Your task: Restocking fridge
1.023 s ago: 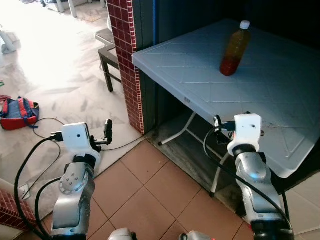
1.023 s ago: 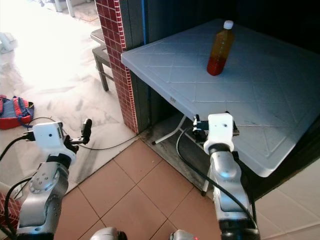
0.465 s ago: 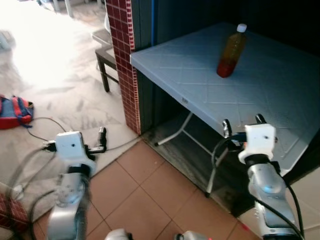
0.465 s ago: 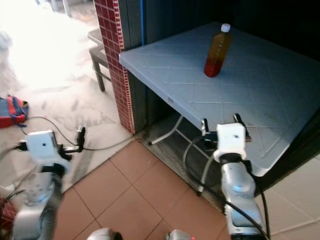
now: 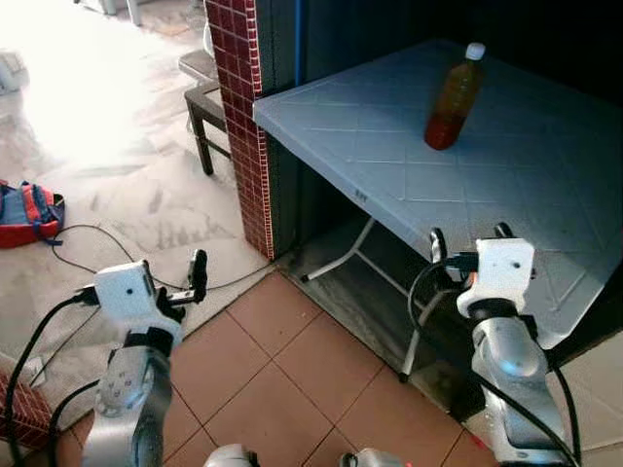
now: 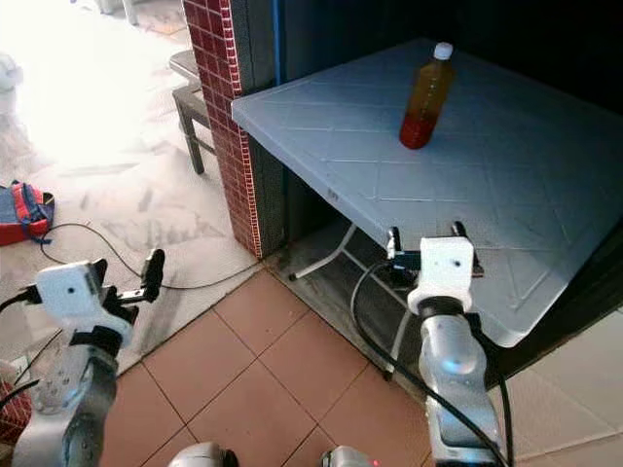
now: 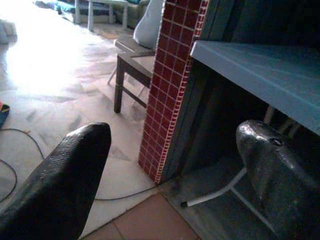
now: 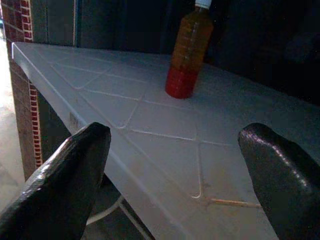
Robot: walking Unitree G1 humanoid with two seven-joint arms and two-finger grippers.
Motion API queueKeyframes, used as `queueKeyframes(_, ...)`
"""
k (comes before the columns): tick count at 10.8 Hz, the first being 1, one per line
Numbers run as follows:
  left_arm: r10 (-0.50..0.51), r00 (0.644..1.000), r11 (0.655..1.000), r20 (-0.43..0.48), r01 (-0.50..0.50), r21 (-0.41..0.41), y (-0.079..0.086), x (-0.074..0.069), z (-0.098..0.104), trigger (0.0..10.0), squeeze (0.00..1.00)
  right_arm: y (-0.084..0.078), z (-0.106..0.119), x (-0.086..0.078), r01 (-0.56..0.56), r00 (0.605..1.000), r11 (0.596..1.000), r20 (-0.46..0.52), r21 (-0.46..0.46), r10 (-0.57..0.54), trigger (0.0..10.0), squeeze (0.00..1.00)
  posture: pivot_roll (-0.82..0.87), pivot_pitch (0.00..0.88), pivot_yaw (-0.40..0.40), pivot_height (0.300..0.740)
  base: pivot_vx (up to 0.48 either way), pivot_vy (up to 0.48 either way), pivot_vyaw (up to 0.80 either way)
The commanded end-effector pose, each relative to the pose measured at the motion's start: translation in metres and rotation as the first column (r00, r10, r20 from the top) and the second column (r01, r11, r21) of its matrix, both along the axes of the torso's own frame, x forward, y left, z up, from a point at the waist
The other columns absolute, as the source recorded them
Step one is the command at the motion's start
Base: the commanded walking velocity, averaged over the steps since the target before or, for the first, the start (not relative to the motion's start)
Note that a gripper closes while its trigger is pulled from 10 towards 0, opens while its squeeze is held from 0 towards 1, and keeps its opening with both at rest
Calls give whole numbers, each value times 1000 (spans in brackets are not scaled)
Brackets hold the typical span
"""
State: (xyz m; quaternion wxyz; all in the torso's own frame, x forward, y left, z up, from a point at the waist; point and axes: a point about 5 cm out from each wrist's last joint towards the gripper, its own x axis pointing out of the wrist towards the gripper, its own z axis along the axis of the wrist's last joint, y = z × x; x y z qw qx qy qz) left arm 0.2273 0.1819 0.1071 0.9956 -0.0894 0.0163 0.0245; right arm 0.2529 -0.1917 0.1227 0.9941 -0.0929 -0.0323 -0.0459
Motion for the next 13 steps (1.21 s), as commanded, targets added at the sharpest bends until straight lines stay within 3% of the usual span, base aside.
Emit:
queueKeyframes(1, -19, 1000, 1000, 11, 19, 19, 0, 2, 2, 10000, 0, 0, 6, 1, -6, 1000, 1000, 16, 6, 6, 10000, 0, -3, 39, 0, 740, 277, 394, -800)
queueKeyframes(4, -100, 995, 995, 29, 100, 14, -12, 5, 6, 10000, 0, -4, 2, 1, 40, 999, 999, 6, 14, -40, 10000, 0, -15, 46, 22, 740, 451, 0, -706)
queueKeyframes(6, -115, 993, 993, 39, 114, 33, -14, 7, 7, 10000, 0, -8, -3, -3, 83, 996, 997, -21, -10, -83, 10000, 0, -15, 48, 31, 740, 480, 0, 0)
queueKeyframes(7, -104, 994, 994, 41, 104, 21, -12, 9, 9, 10000, 0, -13, -10, -2, 121, 989, 992, -80, -29, -123, 10000, 0, -11, 47, 30, 740, 472, 0, 0)
queueKeyframes(8, -91, 995, 996, 34, 91, -1, -10, 11, 9, 10000, 0, -8, -9, 0, 81, 994, 997, -73, -3, -81, 10000, 0, -8, 44, 31, 740, 386, 285, 0)
queueKeyframes(10, -92, 995, 996, 38, 92, -15, -10, 13, 9, 10000, 0, 5, -3, 9, 43, 997, 998, -68, -42, -46, 10000, 0, -4, 38, 30, 740, 326, 351, 0)
queueKeyframes(11, -104, 994, 995, 45, 103, 10, -11, 15, 11, 10000, 0, 13, 2, 10, -64, 997, 998, -44, 14, 64, 10000, 0, -2, 28, 31, 740, 289, 382, 0)
queueKeyframes(13, -80, 995, 996, 59, 78, 40, -10, 17, 13, 10000, 0, 11, 2, 11, -45, 998, 998, -41, 32, 46, 10000, 0, -3, 18, 31, 740, 262, 403, 0)
